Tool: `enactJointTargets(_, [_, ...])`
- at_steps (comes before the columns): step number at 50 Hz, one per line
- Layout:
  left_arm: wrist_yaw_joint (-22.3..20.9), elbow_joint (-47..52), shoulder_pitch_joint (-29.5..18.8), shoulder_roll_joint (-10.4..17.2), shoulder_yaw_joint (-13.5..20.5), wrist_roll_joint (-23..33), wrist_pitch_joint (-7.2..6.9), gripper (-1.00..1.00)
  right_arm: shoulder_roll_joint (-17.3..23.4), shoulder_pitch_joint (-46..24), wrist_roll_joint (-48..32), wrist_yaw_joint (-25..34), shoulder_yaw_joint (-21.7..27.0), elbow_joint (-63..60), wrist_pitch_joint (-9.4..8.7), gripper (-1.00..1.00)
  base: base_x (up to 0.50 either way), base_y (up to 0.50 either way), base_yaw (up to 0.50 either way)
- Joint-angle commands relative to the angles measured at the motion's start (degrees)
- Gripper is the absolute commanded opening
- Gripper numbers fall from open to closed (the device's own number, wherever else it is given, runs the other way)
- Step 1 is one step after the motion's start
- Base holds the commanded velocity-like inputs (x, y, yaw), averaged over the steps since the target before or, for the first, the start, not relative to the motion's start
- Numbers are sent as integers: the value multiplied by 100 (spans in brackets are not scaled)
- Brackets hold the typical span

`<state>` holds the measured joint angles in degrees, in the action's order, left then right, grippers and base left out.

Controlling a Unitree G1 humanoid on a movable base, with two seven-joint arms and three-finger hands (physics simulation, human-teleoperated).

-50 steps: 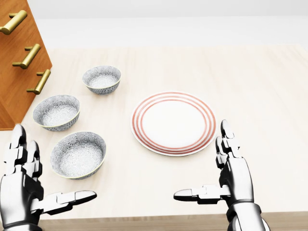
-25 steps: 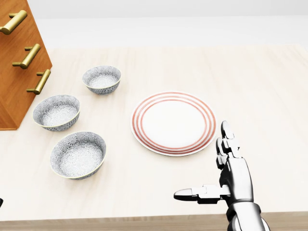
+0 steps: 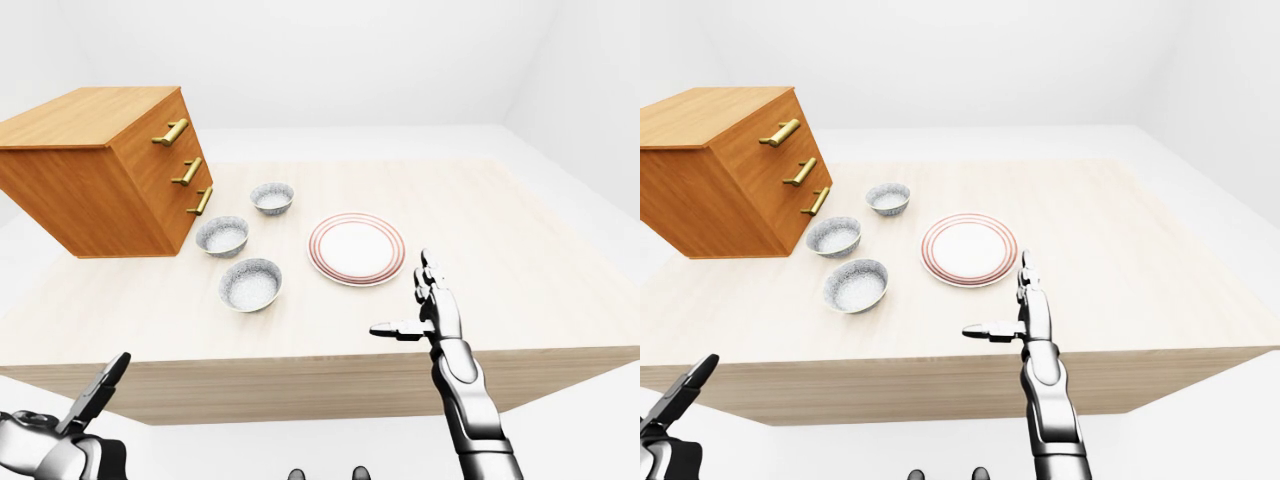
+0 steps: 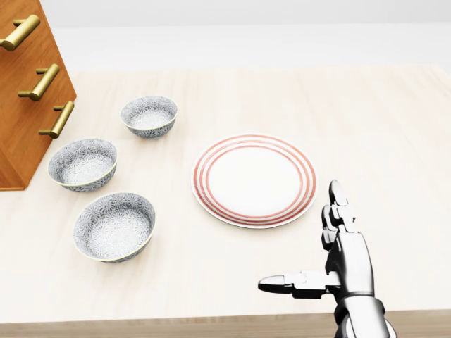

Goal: Put the bowl at the front on the plate.

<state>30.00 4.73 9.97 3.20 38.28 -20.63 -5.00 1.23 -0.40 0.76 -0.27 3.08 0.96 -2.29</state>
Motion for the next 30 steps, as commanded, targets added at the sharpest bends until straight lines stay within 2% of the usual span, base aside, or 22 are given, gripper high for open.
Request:
enactJointTargets(1, [0, -95, -18, 62, 54, -41, 0, 100, 6, 20, 23, -50, 32, -34, -50, 100, 0, 0, 0])
enactJointTargets(21, [0, -94, -21, 59, 59, -36, 0, 100, 9, 20, 26, -53, 29, -33, -50, 100, 0, 0, 0])
enactJointTargets(23, [0, -148, -40, 60, 53, -14, 0, 100, 16, 38, 6, -30, 15, -58, 33, 100, 0, 0, 0])
enactJointTargets(24, [0, -119, -28, 57, 56, -36, 0, 100, 9, 46, -3, -28, -2, -130, -26, 100, 0, 0, 0])
enactJointTargets(26, [0, -91, -3, 39, 63, -66, 0, 100, 5, 53, 4, -9, -2, -136, -20, 100, 0, 0, 0])
enactJointTargets(28, [0, -60, 11, 34, 76, -79, 0, 100, 0, 74, 41, -6, 25, -169, 16, 100, 0, 0, 0])
enactJointTargets(30, [0, -38, 18, 32, 79, -63, 0, 100, 7, 70, 73, 33, 38, -104, 162, 100, 0, 0, 0])
